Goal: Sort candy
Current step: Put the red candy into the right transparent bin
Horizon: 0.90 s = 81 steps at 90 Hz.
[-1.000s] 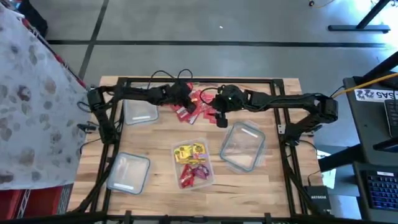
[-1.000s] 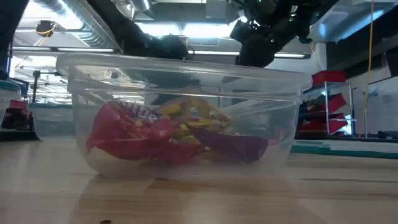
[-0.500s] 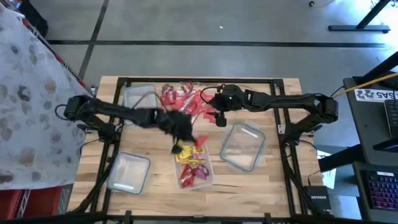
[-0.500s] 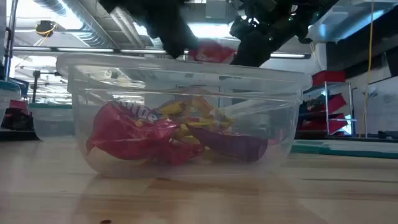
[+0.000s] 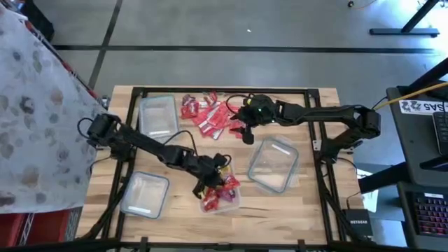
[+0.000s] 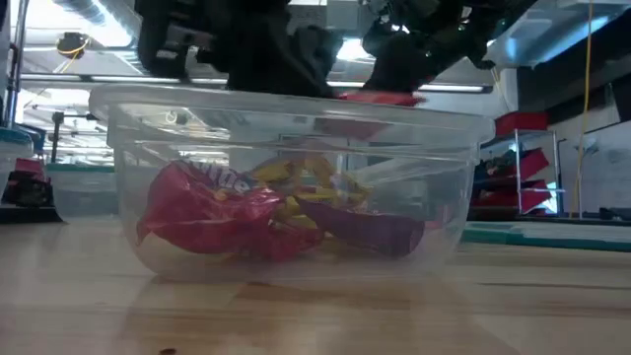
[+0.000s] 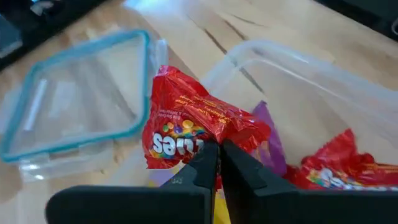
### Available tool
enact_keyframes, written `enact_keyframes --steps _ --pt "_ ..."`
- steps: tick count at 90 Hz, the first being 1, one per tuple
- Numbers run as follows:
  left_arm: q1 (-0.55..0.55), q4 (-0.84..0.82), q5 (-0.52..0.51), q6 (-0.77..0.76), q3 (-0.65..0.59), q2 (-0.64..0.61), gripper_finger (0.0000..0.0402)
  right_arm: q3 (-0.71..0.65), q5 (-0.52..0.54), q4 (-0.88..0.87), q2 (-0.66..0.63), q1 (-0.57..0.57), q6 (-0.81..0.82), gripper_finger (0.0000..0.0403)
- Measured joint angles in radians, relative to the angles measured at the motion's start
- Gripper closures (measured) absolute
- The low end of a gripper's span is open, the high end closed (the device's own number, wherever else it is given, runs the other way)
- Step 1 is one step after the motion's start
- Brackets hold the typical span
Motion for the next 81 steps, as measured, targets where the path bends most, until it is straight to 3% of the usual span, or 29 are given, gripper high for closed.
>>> enact_keyframes --steps 14,33,64,72,81 --pt "-0.031 0.004 0.032 -0.014 0.002 -0.002 0.0401 0.000 0.001 0.009 0.000 0.029 -0.010 0.0181" --pt "-0.017 0.050 0.022 -0.161 0.002 0.039 0.0395 0.000 0.002 0.008 0.000 0.070 -0.032 0.0181" --pt "-0.012 -0.019 0.033 -0.161 0.002 0.046 0.0316 0.000 0.001 0.006 0.000 0.071 -0.051 0.0181" --pt "-0.007 -0.021 -0.009 -0.135 0.002 0.039 0.0302 0.000 0.002 0.005 0.000 0.071 -0.055 0.0181" --pt "0.005 -0.030 -0.153 -0.186 0.006 -0.007 0.0297 0.000 0.038 -0.002 -0.002 0.071 -0.066 0.0181"
